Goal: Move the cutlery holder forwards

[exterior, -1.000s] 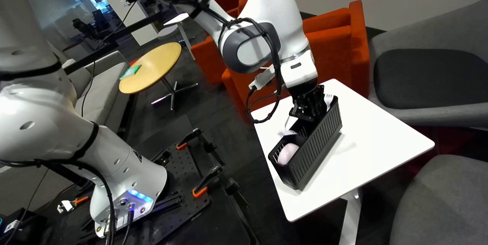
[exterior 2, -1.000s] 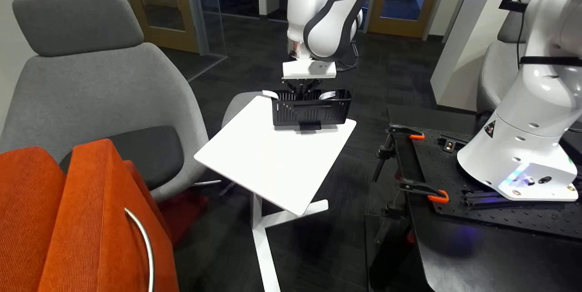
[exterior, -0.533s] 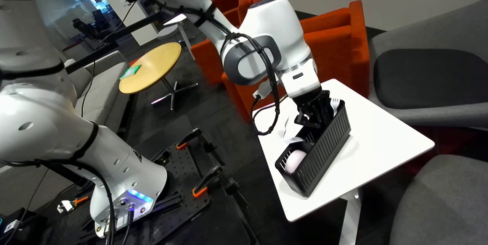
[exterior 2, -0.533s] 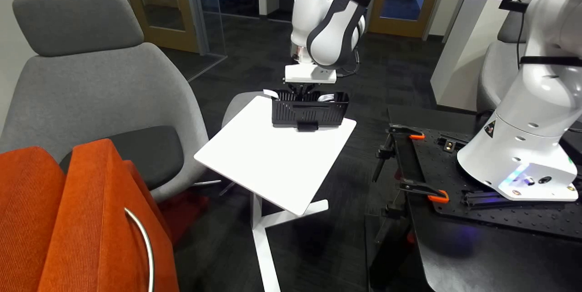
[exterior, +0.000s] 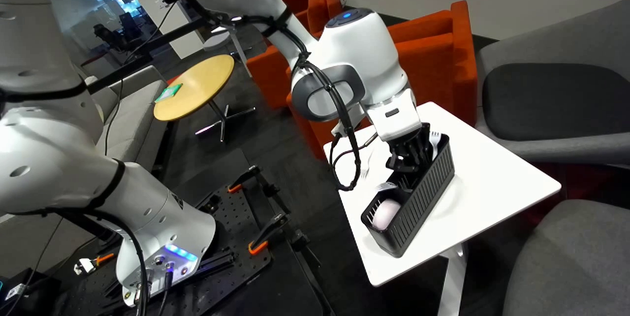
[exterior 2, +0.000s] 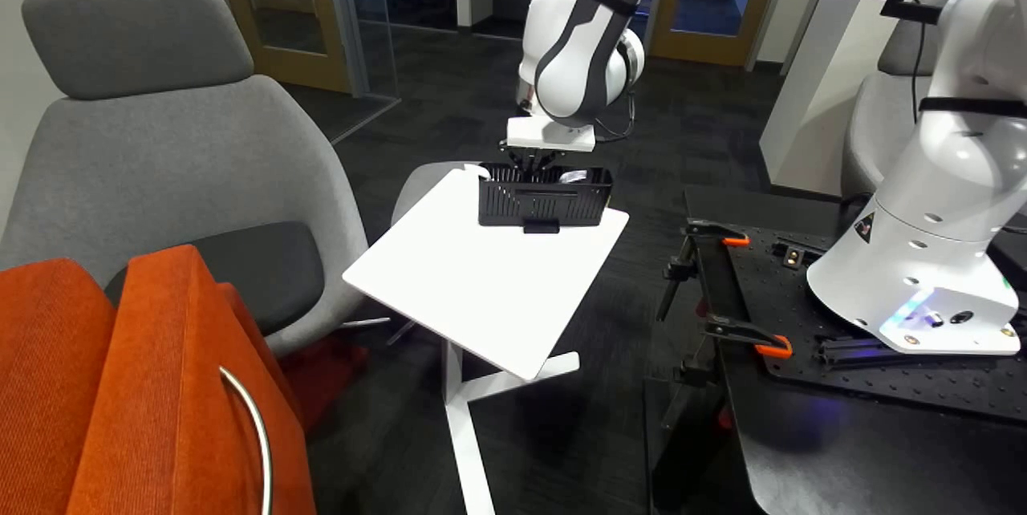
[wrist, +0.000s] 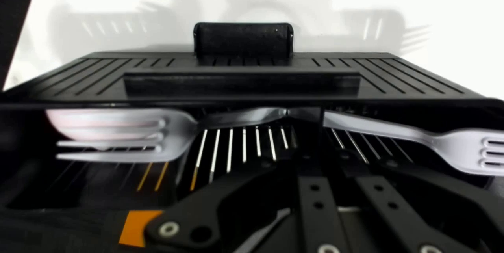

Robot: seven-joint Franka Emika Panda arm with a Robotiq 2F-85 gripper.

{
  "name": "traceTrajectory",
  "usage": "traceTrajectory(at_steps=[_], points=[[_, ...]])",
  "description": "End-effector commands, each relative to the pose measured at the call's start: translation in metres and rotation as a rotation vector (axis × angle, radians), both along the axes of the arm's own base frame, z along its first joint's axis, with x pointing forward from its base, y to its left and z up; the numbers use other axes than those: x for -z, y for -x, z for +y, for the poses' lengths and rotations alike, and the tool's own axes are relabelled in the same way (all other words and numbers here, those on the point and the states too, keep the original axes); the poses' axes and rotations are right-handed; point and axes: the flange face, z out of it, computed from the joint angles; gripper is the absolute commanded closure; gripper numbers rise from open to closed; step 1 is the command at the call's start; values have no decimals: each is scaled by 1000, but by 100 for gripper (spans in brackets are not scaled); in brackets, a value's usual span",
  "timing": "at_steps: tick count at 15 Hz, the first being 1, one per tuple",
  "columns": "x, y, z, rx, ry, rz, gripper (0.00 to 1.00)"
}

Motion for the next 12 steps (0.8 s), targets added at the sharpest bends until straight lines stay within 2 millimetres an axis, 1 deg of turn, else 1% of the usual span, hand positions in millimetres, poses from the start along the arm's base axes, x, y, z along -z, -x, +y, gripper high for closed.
traceTrajectory(at_steps=[1, 4, 9, 10, 12], points=[[-7, -3, -8, -23, -10, -26, 64], [-16, -4, -13, -44, -8, -33, 40], [-51, -3, -6, -132, -21, -31, 3], [-58, -3, -4, -147, -23, -32, 0], [-76, -2, 0, -181, -30, -32, 0]])
